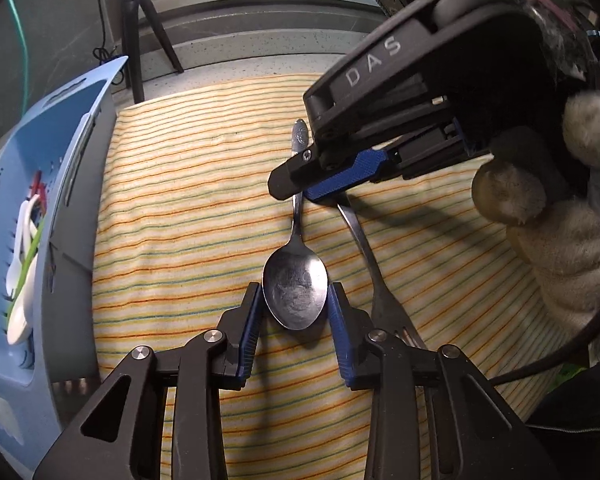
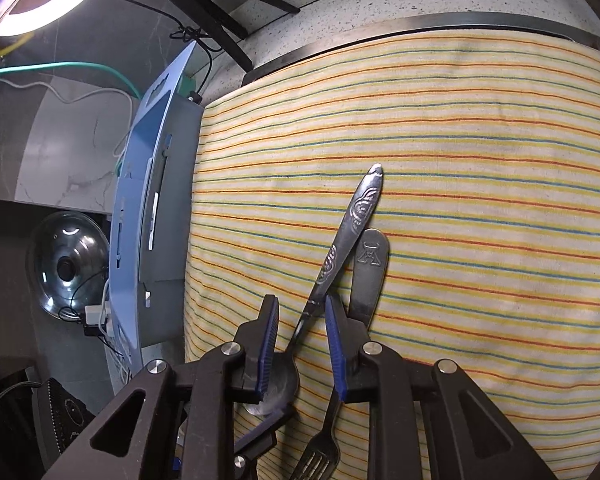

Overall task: Organize utensils
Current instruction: 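Close the left tool on the metal spoon's handle, then carry the metal spoon into the blue basket and open the left tool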

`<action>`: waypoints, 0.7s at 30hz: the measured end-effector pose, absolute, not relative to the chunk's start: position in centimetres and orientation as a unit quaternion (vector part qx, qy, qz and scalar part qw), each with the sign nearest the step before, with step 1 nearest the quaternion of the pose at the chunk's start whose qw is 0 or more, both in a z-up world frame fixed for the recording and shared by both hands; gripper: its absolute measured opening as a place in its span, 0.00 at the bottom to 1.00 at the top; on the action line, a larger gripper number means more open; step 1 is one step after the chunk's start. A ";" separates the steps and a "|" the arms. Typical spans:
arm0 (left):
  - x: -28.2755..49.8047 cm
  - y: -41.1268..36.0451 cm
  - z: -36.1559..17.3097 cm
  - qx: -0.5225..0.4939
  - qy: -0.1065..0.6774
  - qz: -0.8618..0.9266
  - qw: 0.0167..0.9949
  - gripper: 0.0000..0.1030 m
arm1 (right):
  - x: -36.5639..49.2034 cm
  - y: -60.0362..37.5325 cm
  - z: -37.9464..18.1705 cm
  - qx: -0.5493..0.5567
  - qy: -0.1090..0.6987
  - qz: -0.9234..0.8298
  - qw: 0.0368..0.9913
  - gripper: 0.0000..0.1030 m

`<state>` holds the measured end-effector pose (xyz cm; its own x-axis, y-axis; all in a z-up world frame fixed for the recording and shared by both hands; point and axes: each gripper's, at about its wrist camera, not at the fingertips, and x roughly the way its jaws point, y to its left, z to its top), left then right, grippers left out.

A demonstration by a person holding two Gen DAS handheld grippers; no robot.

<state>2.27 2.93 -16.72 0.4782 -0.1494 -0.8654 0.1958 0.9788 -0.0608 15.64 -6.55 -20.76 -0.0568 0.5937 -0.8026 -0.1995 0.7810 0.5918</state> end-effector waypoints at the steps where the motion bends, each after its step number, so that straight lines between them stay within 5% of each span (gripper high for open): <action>1: 2.3 3.0 -16.6 0.019 0.499 -0.103 0.860 0.30 | 15.5 -6.5 -20.7 0.147 0.662 0.294 0.673 0.21; 4: 2.3 2.9 -16.3 0.017 0.492 -0.101 0.864 0.30 | 15.3 -6.2 -20.6 0.146 0.659 0.293 0.677 0.19; 6: 2.4 3.1 -16.1 0.010 0.491 -0.101 0.865 0.29 | 15.2 -6.0 -21.0 0.150 0.668 0.298 0.665 0.07; 21: 0.6 5.5 -12.6 -0.005 0.453 -0.081 0.888 0.29 | 15.2 -3.9 -18.1 0.185 0.648 0.332 0.660 0.06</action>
<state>0.57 5.51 -12.58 0.5770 -0.1484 -0.8032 0.1397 0.9868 -0.0819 15.23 -3.89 -18.11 -0.0615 0.6777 -0.7328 -0.1985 0.7112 0.6744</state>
